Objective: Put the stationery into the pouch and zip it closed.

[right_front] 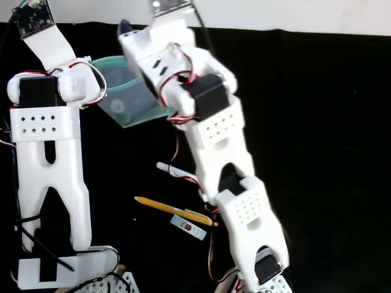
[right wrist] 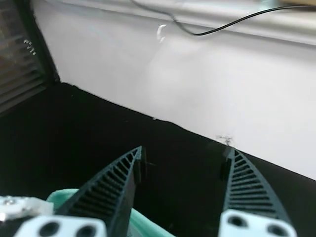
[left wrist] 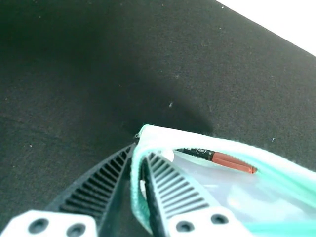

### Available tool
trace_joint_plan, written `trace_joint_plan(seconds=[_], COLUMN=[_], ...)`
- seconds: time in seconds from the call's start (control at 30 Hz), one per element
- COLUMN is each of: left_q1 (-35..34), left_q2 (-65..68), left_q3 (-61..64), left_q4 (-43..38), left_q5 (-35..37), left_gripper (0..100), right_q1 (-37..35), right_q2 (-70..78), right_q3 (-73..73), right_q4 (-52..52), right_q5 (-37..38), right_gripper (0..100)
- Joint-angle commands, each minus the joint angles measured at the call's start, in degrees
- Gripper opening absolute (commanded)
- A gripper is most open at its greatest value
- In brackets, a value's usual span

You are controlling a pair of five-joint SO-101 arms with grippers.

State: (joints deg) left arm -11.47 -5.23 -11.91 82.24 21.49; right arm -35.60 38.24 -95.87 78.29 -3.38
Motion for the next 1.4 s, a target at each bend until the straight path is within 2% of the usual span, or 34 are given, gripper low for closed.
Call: trace_joint_plan(seconds=[0.0,0.3,0.43,0.57,0.9,1.37], left_q1=[-0.92,-0.92,-0.92,-0.84,-0.66,-0.66], left_q2=[0.66,0.66,0.66,0.66,0.66,0.66], left_q3=[0.4,0.4,0.4,0.4,0.4,0.4], left_q4=[-0.53,-0.53,-0.53,-0.53,-0.53,-0.53], left_q5=[0.0,0.0,0.0,0.0,0.0,0.0], left_gripper=[1,1,1,1,1,1], right_q1=[1.54,4.35,3.91,3.03,3.38,3.12], right_q2=[-6.11,-10.24,-10.95,-10.95,-10.95,-28.0], right_q3=[-5.41,-5.14,-5.14,-5.05,-3.74,35.38], right_q4=[3.03,10.86,16.22,22.81,22.81,22.73], right_q5=[-0.26,-0.09,5.36,7.56,7.82,12.57], right_gripper=[25.5,25.5,25.5,25.5,25.5,25.5])
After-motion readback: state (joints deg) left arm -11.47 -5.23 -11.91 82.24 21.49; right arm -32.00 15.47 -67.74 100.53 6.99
